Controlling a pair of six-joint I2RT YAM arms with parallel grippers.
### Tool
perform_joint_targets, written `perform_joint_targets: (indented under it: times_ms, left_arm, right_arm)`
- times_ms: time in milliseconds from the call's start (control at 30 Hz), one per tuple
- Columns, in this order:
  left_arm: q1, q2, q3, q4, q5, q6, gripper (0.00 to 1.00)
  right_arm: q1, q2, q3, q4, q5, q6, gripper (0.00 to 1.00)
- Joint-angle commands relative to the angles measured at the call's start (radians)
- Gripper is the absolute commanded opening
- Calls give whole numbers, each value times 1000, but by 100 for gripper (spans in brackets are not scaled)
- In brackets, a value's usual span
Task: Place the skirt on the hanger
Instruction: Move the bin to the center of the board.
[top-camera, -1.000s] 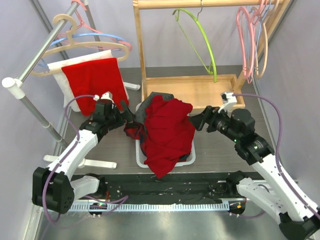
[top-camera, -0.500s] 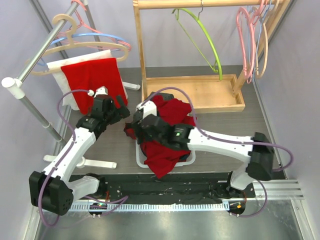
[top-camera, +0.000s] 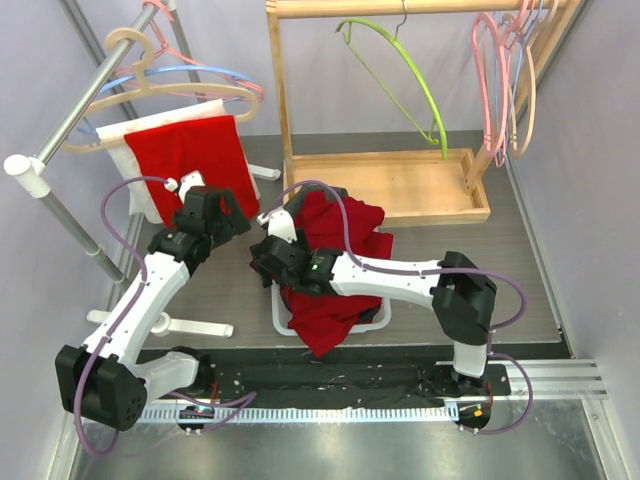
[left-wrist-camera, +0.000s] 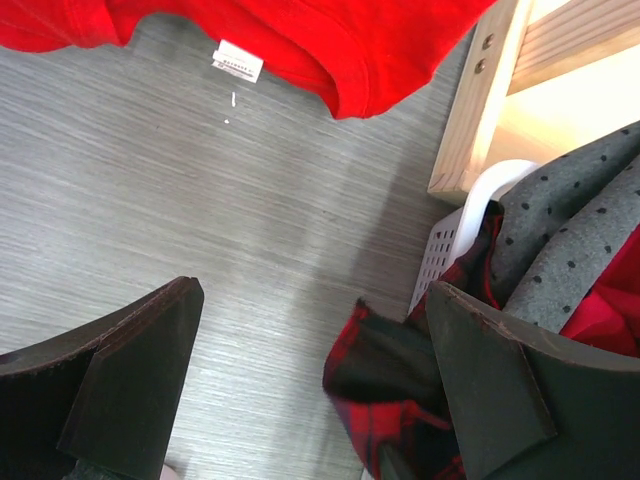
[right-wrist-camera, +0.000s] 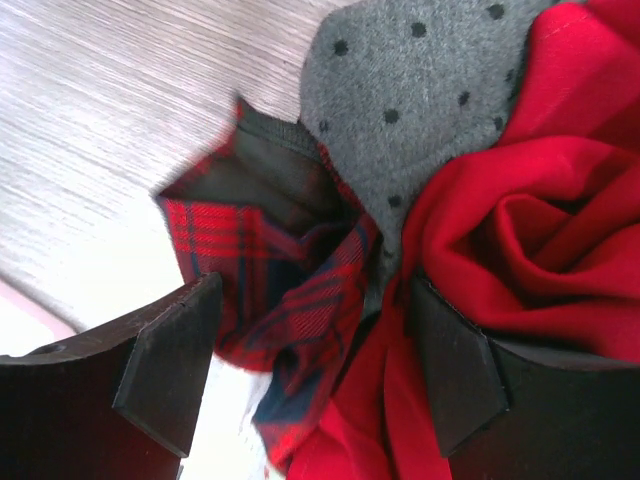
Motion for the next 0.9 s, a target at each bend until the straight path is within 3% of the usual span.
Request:
perform_joint_targets:
  times_ms: [0,167,367,600,867]
  left_arm:
    - [-4,-21,11,-13,-24,-5,99]
    - [-3,-33,-6,-13,-13,-2,99]
    - [-3,-51,-35,5,28,-14,99]
    - [-3,-53,-62,40,68,-34,99]
    - [-3,-22,-67,56,85,-38,99]
  right_arm:
    - [-45,33,20,26,-20,61,80]
    - [-64,2,-58,-22,-18,116,79]
    - [-85,-134,-308,-106,-39,193,79]
    - [-209,-321,-541,-123,-44,200,79]
    - [-426,-499,-649,-177,-12,173,79]
